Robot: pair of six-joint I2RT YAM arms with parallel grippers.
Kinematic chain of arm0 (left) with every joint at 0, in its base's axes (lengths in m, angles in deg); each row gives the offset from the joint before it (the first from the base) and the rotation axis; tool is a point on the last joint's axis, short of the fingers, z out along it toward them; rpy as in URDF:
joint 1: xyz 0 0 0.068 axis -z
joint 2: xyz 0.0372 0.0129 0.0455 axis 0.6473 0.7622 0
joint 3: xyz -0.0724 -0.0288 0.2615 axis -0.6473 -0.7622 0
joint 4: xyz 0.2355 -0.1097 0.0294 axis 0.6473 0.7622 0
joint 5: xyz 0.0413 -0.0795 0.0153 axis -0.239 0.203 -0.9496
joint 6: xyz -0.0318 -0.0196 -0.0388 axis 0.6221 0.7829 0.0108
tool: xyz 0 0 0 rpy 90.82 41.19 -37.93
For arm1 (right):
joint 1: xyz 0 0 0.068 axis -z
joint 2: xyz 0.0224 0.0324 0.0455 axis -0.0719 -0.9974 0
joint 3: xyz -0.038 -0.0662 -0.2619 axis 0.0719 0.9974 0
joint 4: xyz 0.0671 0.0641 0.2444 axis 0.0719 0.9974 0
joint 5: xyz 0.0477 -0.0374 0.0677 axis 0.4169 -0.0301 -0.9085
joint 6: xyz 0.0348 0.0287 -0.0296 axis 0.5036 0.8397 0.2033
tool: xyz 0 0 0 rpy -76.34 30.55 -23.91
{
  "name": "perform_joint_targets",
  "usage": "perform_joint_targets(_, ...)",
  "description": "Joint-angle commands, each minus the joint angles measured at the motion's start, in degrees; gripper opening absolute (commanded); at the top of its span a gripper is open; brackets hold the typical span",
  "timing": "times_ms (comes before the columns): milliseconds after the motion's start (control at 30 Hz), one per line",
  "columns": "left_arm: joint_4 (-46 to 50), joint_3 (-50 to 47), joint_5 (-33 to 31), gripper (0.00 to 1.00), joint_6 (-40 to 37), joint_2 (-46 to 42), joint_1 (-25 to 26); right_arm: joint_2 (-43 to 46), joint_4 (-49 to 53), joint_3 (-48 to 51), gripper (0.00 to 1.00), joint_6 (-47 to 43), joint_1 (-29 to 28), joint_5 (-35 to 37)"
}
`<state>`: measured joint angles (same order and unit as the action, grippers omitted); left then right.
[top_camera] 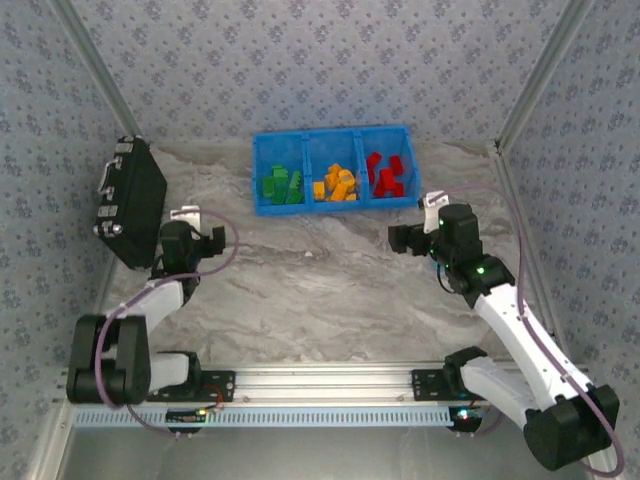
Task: Sort the legos into containers by color
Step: Reset both arms
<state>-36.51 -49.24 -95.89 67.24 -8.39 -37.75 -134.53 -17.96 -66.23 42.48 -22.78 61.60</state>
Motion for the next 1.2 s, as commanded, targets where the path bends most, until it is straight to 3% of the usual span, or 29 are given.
perform_joint_targets(0, -8.08, 1.39, 1.70, 1.00, -0.79, 4.34, -0.57, 4.72, 1.97, 1.70, 0.98, 2.72, 0.22, -2.57)
perform_joint_targets(200, -17.96, -0.63, -0.56, 1.00, -0.16, 12.37, -0.57, 9.62, 2.60, 6.00, 0.99, 7.40, 0.22, -1.86)
perform_joint_targets(333, -20.63, -2.16, -0.95, 1.00, 0.66, 13.18, -0.97, 11.29, 1.63, 7.69, 1.00, 9.53, 0.14, -2.48)
perform_joint_targets(367, -25.57, -3.37, -0.20, 1.00, 0.26, 15.06, -1.00, 11.38, 1.50, 7.68, 1.00, 9.63, 0.13, -2.45)
perform_joint_targets(433, -22.34, -3.18, 3.06, 1.00, -0.29, 13.74, -1.38, 11.40, 1.51, 7.43, 1.00, 9.47, 0.14, -1.74)
perform_joint_targets(500, -24.87, -3.78, 5.87, 1.00, -0.96, 14.52, -1.95, 11.32, 1.74, 7.27, 1.00, 9.38, 0.11, -0.70)
perform_joint_targets(633, -22.28, -2.81, 8.36, 1.00, -0.43, 14.06, -2.99, 11.40, 3.40, 6.52, 1.00, 9.24, 0.21, 5.71)
perform_joint_targets(767, -22.26, -2.63, 8.03, 1.00, -0.16, 14.24, -3.13, 11.97, 7.34, 5.64, 1.00, 9.13, 2.35, 20.20)
perform_joint_targets(900, -22.25, -2.61, 8.12, 1.00, -0.16, 14.33, -3.13, 11.08, -1.96, 11.05, 1.00, 9.66, 8.23, 20.12)
perform_joint_targets(1067, -22.16, -2.61, 8.12, 1.00, -0.13, 14.25, -3.16, 4.81, -17.47, 17.36, 1.00, 4.38, 9.34, 24.09)
perform_joint_targets(1167, -22.33, -2.71, 7.94, 1.00, -0.16, 14.17, -3.23, 1.28, -28.75, 21.84, 1.00, -1.06, 11.17, 22.57)
